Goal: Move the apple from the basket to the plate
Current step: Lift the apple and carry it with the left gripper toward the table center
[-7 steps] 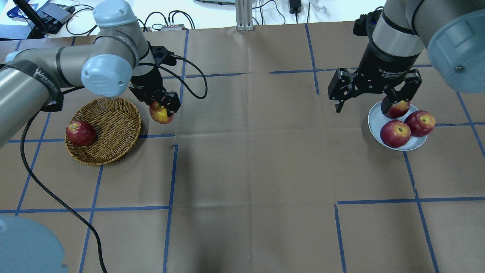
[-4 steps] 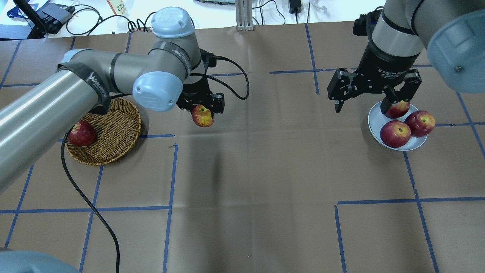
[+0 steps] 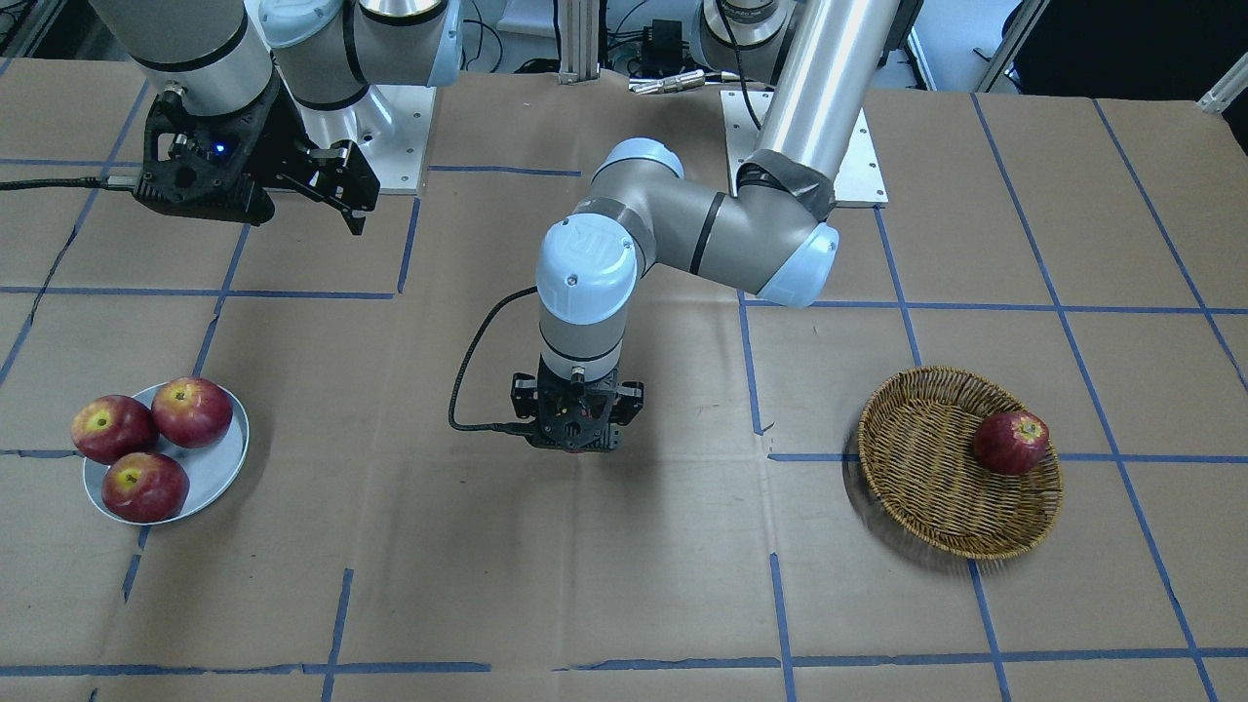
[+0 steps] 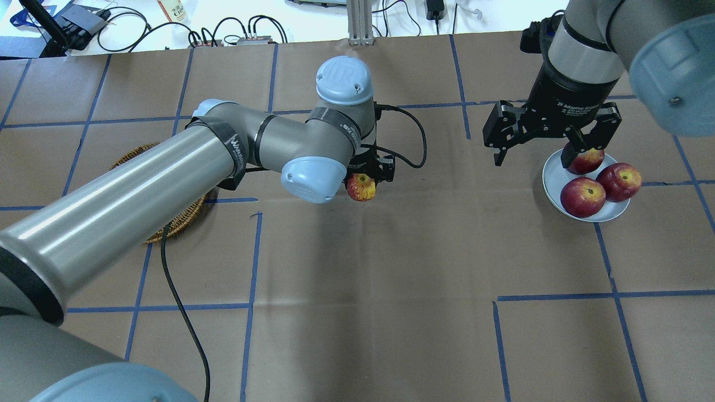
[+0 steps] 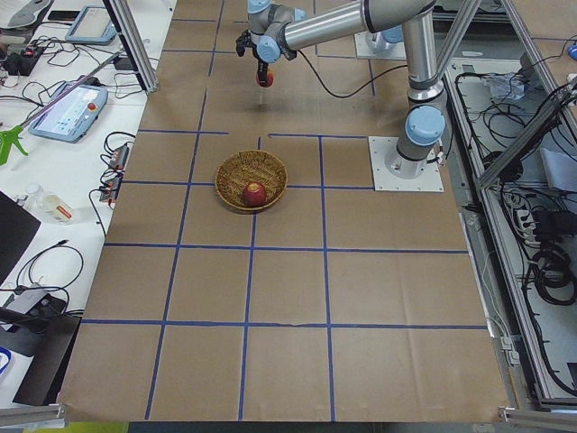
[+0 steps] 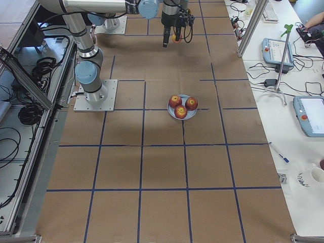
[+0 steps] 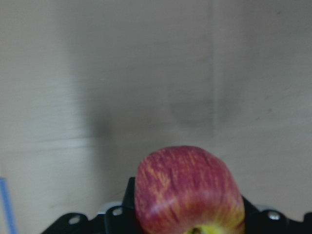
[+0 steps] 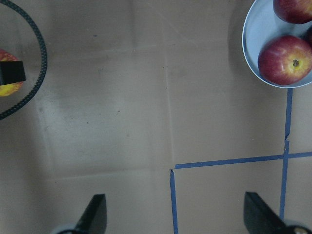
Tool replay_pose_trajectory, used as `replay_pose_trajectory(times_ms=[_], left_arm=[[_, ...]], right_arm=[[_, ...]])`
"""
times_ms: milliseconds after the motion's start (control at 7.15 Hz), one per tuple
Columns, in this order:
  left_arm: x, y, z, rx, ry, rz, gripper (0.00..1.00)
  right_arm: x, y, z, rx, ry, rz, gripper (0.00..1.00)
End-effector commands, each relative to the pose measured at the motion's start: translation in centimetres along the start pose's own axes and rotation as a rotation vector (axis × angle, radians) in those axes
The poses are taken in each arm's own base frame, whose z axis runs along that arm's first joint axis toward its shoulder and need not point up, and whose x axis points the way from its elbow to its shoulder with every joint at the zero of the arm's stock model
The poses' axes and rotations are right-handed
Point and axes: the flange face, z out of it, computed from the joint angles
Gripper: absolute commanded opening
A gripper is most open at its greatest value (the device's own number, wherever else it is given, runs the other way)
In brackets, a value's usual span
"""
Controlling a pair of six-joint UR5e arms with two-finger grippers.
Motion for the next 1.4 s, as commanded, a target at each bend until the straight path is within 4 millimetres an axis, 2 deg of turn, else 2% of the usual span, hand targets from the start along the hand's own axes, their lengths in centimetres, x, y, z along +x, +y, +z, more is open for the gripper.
replay_pose_trajectory(times_ms=[0, 140, 420, 699, 979, 1119, 1259], left_arm=[[1.0, 0.6, 2.0, 0.044, 0.017, 0.004, 0.42], [0.9, 0.9, 2.2, 0.042, 0.016, 0.008, 0.42], [0.9, 0.9, 3.0, 0.044, 0.016, 0.013, 0.53], [0.8, 0.8, 3.4, 0.040, 0.018, 0.016, 0.54], [0.7, 0.8, 3.7, 0.035, 0.018, 0.014, 0.85], [0.7, 0.7, 3.9, 0.032, 0.017, 0.014, 0.96], [0.7, 0.8, 3.9, 0.031, 0.016, 0.016, 0.98]], right_arm=[[0.0, 0.0, 0.0, 0.000, 0.000, 0.000, 1.00], [-0.1, 0.0, 0.1, -0.001, 0.001, -0.001, 1.00], [-0.1, 0.0, 0.1, -0.001, 0.001, -0.001, 1.00], [0.0, 0.0, 0.1, -0.003, -0.001, 0.000, 1.00], [0.0, -0.1, 0.2, -0.004, 0.001, -0.001, 1.00], [0.0, 0.0, 0.1, -0.003, 0.001, 0.000, 1.00], [-0.1, -0.1, 0.2, -0.004, 0.001, -0.003, 1.00]])
